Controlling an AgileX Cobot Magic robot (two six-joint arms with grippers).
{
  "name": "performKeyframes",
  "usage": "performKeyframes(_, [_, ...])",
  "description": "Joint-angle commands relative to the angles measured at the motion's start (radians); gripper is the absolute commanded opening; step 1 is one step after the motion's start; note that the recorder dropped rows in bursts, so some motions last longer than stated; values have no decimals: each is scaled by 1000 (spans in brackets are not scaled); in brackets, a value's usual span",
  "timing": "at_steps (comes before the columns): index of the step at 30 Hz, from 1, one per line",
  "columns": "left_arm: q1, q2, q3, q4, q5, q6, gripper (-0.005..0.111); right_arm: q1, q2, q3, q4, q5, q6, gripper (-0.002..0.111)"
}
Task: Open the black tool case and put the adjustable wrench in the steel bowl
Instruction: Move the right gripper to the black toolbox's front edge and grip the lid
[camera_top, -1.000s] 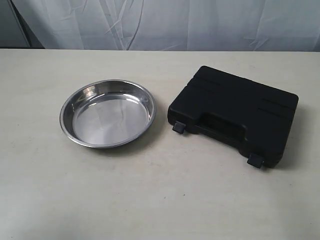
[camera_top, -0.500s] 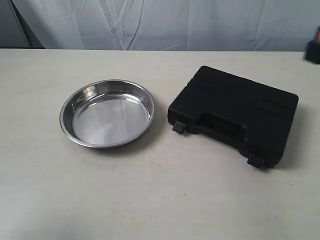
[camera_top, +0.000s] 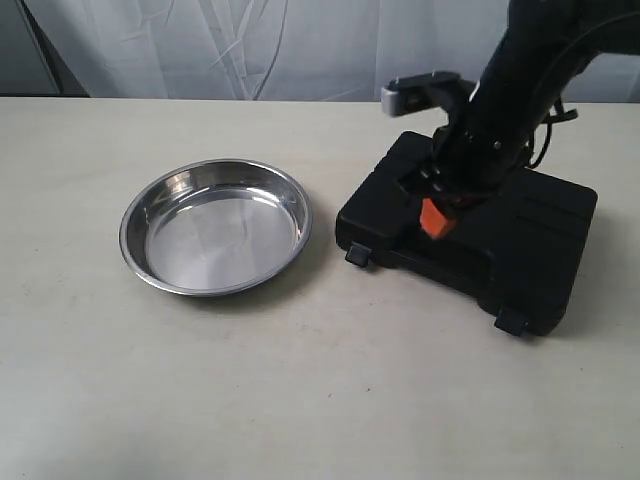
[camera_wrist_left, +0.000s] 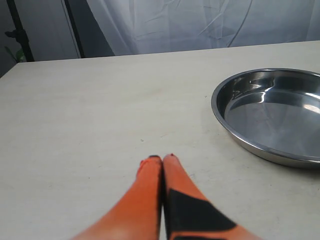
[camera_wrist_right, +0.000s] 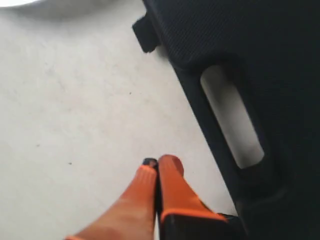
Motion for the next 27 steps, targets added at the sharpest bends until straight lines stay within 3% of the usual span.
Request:
performKeyframes(1, [4, -3, -5, 7, -6, -2, 0, 32, 63, -10, -41, 24, 14, 2])
performKeyframes(3, [4, -3, -5, 7, -6, -2, 0, 37, 83, -10, -42, 24, 37, 13])
performKeyframes(8, [4, -3, -5, 7, -6, -2, 0, 38, 96, -10, -94, 12, 65, 51])
performKeyframes(9, [4, -3, -5, 7, -6, -2, 0, 38, 96, -10, -106, 10, 83, 54])
performKeyframes(27, [4, -3, -5, 7, -6, -2, 0, 38, 194, -10, -207, -100, 99, 51])
